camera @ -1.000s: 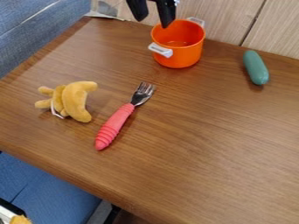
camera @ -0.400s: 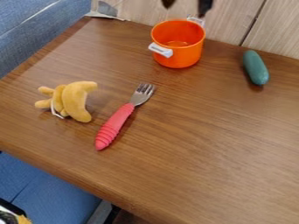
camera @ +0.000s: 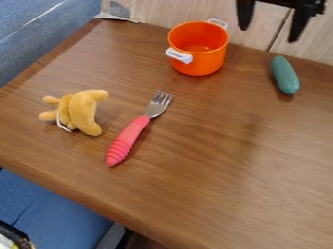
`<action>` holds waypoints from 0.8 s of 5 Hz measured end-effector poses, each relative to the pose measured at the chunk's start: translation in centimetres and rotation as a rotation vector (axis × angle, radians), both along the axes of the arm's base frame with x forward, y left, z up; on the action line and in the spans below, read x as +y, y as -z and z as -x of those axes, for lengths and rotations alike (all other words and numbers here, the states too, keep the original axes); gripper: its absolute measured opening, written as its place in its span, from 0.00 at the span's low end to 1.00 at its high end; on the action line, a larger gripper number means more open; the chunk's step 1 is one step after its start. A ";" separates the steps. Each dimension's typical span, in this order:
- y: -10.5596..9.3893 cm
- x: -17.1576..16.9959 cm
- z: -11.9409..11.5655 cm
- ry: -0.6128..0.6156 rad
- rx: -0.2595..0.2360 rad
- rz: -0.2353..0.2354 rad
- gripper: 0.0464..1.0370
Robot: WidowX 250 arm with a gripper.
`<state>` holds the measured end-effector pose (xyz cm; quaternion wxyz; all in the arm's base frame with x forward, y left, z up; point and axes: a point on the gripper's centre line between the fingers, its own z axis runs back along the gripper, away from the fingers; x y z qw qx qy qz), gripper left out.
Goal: Move the blue object to the rigth of the red fork
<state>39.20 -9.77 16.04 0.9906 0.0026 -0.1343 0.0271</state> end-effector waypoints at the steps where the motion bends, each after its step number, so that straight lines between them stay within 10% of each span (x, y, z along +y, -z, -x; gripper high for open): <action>1: 2.0 -2.3 -0.7 -0.071 0.018 -0.001 0.96; 4: 5.9 -3.3 -1.7 -0.119 0.087 -0.004 0.96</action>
